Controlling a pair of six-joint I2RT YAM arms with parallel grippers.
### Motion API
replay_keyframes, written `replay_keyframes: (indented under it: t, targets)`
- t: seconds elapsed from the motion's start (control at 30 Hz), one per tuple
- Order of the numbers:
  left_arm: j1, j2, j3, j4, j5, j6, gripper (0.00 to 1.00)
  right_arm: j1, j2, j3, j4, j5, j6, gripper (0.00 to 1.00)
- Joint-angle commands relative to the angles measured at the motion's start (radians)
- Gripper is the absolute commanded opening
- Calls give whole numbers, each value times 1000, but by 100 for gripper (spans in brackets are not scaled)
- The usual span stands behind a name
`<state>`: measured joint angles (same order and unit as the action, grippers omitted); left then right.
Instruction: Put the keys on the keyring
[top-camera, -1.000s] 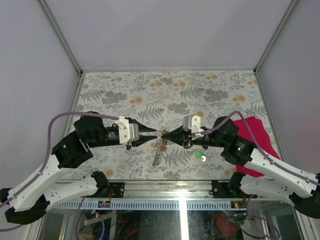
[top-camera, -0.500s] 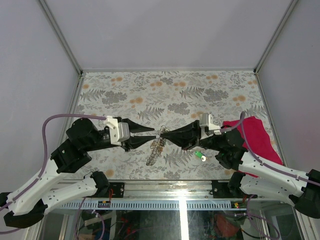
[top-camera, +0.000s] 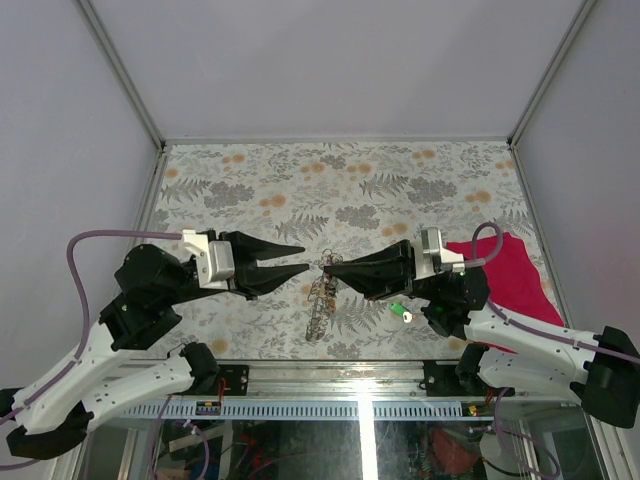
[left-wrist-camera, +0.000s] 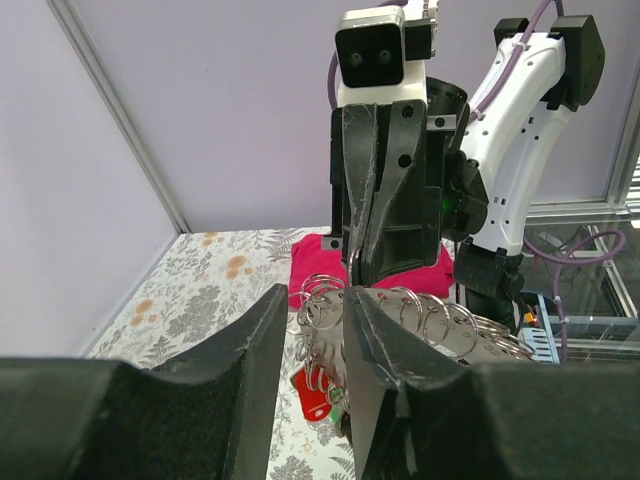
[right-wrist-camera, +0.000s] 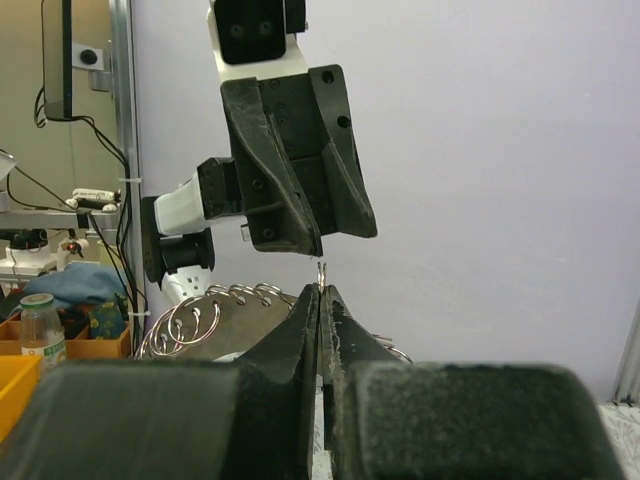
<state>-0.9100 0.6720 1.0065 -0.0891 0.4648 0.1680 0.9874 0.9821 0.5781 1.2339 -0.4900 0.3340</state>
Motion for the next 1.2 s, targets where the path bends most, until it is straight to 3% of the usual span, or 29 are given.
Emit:
replay_keyframes:
  t: [0.0,0.8,1.17]
  targets:
    - [-7,9,-17,99,17,-29,31,4,-1,38,156,-5,17,0]
    - [-6,64,-36,131,123,-55,36,4,5,57,133,-36,23,0]
    - [-5,90,-28,130,138,-52,22,5,10,65,107,-62,25,0]
